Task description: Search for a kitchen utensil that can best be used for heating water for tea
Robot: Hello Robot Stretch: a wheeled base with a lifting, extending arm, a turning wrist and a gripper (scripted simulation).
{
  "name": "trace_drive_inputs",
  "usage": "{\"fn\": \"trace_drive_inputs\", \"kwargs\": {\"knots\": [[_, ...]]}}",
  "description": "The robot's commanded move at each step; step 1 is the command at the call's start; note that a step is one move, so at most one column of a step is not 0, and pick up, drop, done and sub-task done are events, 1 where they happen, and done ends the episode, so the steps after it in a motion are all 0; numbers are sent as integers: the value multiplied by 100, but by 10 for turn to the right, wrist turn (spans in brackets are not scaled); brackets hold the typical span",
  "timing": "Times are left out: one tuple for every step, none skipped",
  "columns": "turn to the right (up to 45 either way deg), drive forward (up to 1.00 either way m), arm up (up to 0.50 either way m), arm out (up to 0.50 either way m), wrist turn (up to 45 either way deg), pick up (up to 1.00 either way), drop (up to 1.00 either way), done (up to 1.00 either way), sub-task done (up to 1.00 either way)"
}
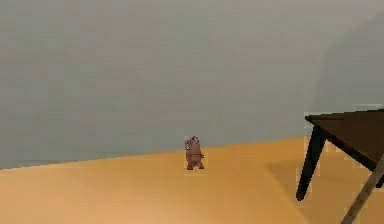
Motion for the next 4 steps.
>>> {"fn": "trace_drive_inputs", "kwargs": {"knots": [[0, 60, 0, 0, 0, 0, 0, 0, 0], [-450, 0, 0, 0, 0, 0, 0, 0, 0], [-270, 0, 0, 0, 0, 0, 0, 0, 0], [0, 45, 0, 0, 0, 0, 0, 0, 0]]}}
